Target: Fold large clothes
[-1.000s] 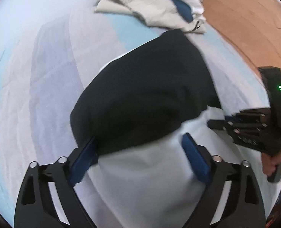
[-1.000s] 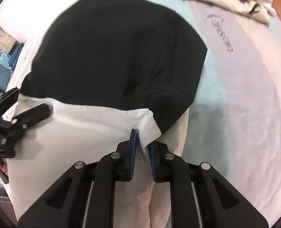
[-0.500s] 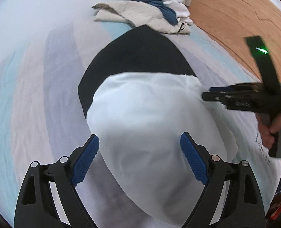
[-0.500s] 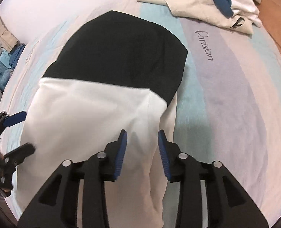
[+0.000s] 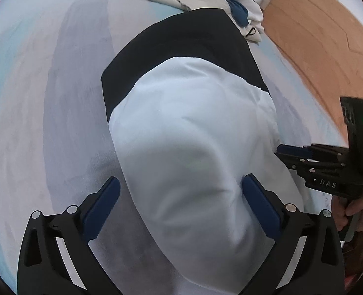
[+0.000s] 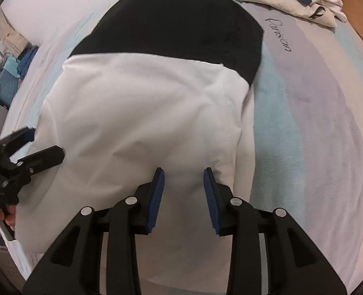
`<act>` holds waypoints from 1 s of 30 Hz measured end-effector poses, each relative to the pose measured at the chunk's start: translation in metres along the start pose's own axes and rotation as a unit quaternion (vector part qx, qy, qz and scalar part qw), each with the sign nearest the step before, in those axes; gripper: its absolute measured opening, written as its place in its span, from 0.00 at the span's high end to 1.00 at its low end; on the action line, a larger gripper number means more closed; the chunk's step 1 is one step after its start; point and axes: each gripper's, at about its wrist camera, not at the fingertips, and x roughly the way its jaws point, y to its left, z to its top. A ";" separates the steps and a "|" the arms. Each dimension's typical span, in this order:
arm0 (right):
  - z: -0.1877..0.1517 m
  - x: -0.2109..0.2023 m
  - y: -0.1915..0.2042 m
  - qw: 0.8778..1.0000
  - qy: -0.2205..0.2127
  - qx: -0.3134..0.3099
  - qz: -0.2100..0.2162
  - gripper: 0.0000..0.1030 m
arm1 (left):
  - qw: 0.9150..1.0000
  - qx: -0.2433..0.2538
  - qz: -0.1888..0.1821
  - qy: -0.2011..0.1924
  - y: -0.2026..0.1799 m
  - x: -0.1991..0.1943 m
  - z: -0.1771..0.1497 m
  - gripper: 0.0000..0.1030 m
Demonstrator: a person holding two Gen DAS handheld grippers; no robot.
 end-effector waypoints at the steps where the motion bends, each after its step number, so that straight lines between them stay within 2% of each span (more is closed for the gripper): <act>1: 0.000 -0.002 -0.003 1.000 0.001 0.001 0.002 0.67 | 1.000 -0.006 -0.006 0.004 0.003 0.001 0.000 0.05; 4: 0.005 -0.001 -0.014 1.000 0.005 -0.011 0.007 0.64 | 0.998 -0.036 -0.038 0.022 0.013 0.007 0.001 0.05; 6: 0.005 -0.005 -0.019 1.000 0.001 -0.016 0.014 0.46 | 0.997 -0.047 -0.050 0.029 0.017 0.011 0.000 0.04; 7: 0.005 -0.005 -0.022 1.000 -0.002 -0.015 0.012 0.33 | 0.997 -0.045 -0.050 0.030 0.016 0.012 0.000 0.04; 8: 0.004 -0.007 -0.026 1.000 -0.007 -0.013 0.001 0.31 | 0.997 -0.042 -0.049 0.029 0.015 0.011 0.000 0.04; 12: 0.000 -0.004 -0.048 1.000 -0.003 0.016 0.002 0.28 | 0.997 -0.044 -0.053 0.032 0.014 0.015 -0.001 0.04; 15: -0.004 0.013 -0.059 0.999 0.024 0.042 0.021 0.28 | 0.996 -0.050 -0.061 0.035 0.016 0.017 0.000 0.04; 19: -0.002 0.026 -0.058 0.996 0.039 0.052 0.056 0.28 | 0.993 -0.067 -0.081 0.045 0.026 0.023 -0.002 0.04; 23: 0.001 0.038 -0.058 0.995 0.050 0.057 0.060 0.25 | 0.990 -0.083 -0.106 0.050 0.032 0.030 -0.005 0.04; 30: 0.000 0.044 -0.072 0.992 0.059 0.074 0.079 0.21 | 0.974 -0.129 -0.176 0.060 0.051 0.046 -0.014 0.04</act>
